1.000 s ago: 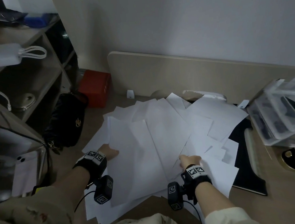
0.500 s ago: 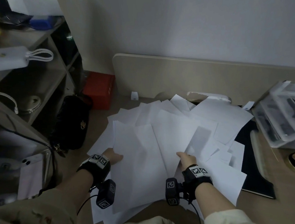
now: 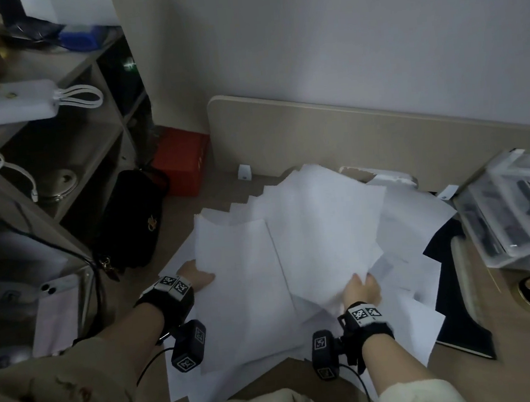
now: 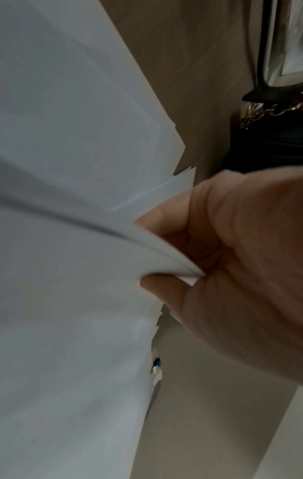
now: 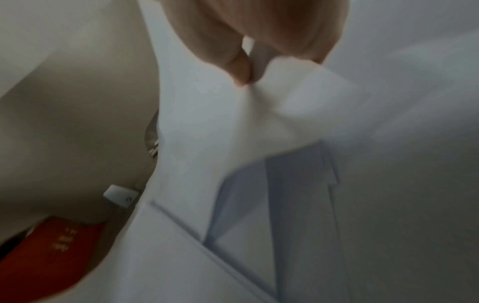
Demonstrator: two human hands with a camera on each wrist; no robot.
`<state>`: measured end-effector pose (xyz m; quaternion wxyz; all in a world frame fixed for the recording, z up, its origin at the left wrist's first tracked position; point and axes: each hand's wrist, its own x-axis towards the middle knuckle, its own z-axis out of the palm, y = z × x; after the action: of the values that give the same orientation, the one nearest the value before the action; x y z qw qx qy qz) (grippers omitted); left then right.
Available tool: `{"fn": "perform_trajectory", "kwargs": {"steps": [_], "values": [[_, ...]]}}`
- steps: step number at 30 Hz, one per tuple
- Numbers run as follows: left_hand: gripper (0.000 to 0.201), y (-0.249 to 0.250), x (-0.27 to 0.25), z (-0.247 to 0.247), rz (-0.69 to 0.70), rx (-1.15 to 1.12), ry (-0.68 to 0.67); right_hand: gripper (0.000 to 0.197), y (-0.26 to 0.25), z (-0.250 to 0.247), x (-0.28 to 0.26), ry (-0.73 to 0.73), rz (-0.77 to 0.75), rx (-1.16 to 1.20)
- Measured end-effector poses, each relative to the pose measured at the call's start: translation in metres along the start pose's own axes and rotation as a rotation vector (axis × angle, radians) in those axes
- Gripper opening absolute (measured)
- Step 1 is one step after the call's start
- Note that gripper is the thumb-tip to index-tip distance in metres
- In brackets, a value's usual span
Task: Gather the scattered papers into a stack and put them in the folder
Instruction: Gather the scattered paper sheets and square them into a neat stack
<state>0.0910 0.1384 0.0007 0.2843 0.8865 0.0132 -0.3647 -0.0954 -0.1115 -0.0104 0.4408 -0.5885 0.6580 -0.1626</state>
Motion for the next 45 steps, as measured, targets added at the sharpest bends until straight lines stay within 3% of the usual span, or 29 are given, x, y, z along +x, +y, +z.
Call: {"fn": "perform_trajectory", "kwargs": {"steps": [5, 15, 22, 27, 30, 32, 34, 38, 41, 45], "values": [[0.040, -0.003, 0.004, -0.001, -0.035, -0.166, 0.023, 0.037, -0.016, -0.019, 0.007, 0.169, -0.008, 0.203], [0.044, 0.002, -0.003, 0.001, 0.028, -0.092, 0.059, 0.046, -0.005, -0.062, 0.004, 0.244, 0.127, 0.255], [0.038, 0.016, -0.011, 0.016, 0.078, -0.144, 0.084, 0.050, -0.009, -0.086, 0.015, 0.413, 0.106, 0.346], [0.040, 0.028, -0.018, 0.030, 0.077, -0.168, 0.047, 0.048, -0.037, -0.105, 0.020, 0.237, 0.095, 0.620], [0.041, 0.032, -0.017, 0.036, 0.062, -0.146, 0.030, 0.046, -0.040, -0.104, 0.047, 0.503, -0.021, 0.639], [0.041, 0.035, -0.019, 0.038, 0.057, -0.119, 0.019, 0.046, -0.043, -0.107, 0.055, 0.534, -0.082, 0.662], [0.042, 0.038, -0.020, 0.041, 0.057, -0.126, 0.001, 0.045, -0.046, -0.109, 0.059, 0.456, -0.063, 0.704], [0.043, 0.037, -0.016, 0.046, 0.055, -0.279, -0.055, 0.048, -0.039, -0.098, 0.057, 0.167, 0.028, 0.625], [0.041, 0.038, -0.014, 0.052, 0.059, -0.341, -0.062, 0.038, -0.026, -0.083, 0.058, -0.060, -0.021, 0.438], [0.068, 0.030, 0.007, 0.057, 0.058, -0.379, -0.064, 0.022, -0.010, -0.068, 0.054, -0.325, -0.159, 0.127]]}}
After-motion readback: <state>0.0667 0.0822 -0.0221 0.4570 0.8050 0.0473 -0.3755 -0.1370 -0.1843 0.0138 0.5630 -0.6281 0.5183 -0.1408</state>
